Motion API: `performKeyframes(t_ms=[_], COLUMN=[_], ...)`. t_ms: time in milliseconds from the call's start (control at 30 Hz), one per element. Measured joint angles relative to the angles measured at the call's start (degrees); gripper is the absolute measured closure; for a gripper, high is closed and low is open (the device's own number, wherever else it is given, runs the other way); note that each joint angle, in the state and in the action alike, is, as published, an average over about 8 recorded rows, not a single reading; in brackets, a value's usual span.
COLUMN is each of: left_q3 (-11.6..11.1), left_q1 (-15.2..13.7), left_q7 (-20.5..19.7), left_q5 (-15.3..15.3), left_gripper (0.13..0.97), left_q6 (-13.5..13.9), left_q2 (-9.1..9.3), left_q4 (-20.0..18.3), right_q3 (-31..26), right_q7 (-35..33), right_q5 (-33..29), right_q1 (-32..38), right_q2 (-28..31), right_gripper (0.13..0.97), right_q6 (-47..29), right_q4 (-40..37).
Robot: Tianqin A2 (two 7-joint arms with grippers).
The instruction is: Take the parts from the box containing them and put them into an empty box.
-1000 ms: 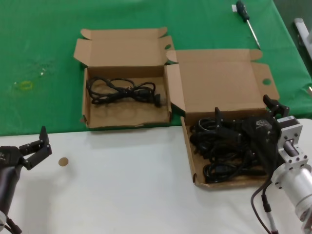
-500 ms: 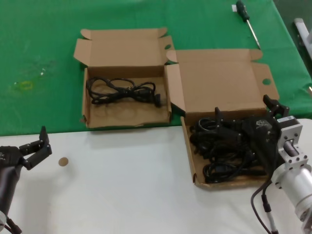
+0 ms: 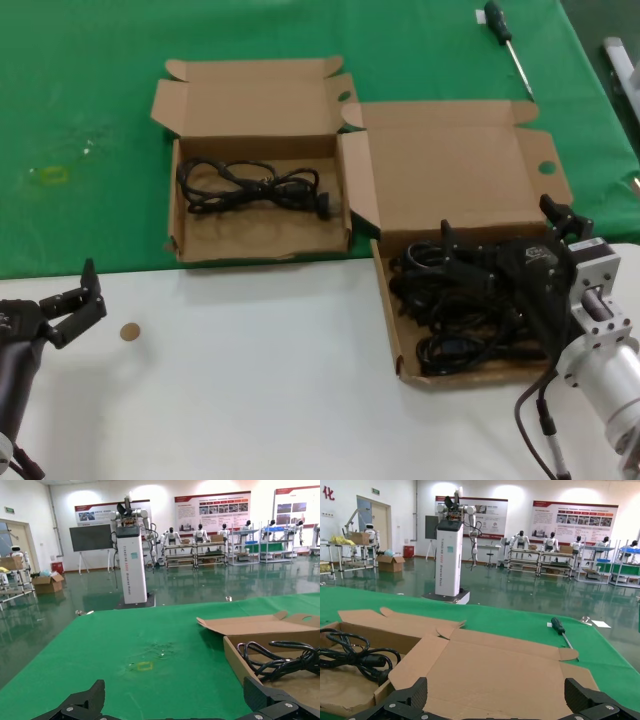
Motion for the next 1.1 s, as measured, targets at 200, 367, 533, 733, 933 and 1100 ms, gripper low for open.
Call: performKeyframes(t_ms=[200, 367, 533, 733, 933, 1100], left_q3=[0.0, 0.0, 0.0, 0.0, 0.0, 0.0], left_q1=[0.0, 0.0, 0.0, 0.0, 0.0, 0.0], left_q7=[0.0, 0.0, 0.0, 0.0, 0.0, 0.0], left_q5=[0.0, 0.0, 0.0, 0.0, 0.0, 0.0], left_gripper=[0.132, 0.132, 0.132, 0.132, 0.132, 0.132], left_q6=[0.0, 0.0, 0.0, 0.0, 0.0, 0.0], left_q2=[0.00, 0.00, 0.00, 0.00, 0.00, 0.00], left_q4=[0.0, 0.0, 0.0, 0.0, 0.0, 0.0], right_q3=[0.0, 0.0, 0.0, 0.0, 0.0, 0.0], right_q7=[0.0, 0.0, 0.0, 0.0, 0.0, 0.0], right_q5=[0.0, 0.0, 0.0, 0.0, 0.0, 0.0], right_q1=[0.0, 0.0, 0.0, 0.0, 0.0, 0.0], right_q2=[0.0, 0.0, 0.0, 0.0, 0.0, 0.0], right_gripper=[0.129, 0.129, 0.129, 0.129, 0.129, 0.129], right_q6=[0.0, 0.0, 0.0, 0.0, 0.0, 0.0], right_q4=[0.0, 0.0, 0.0, 0.0, 0.0, 0.0])
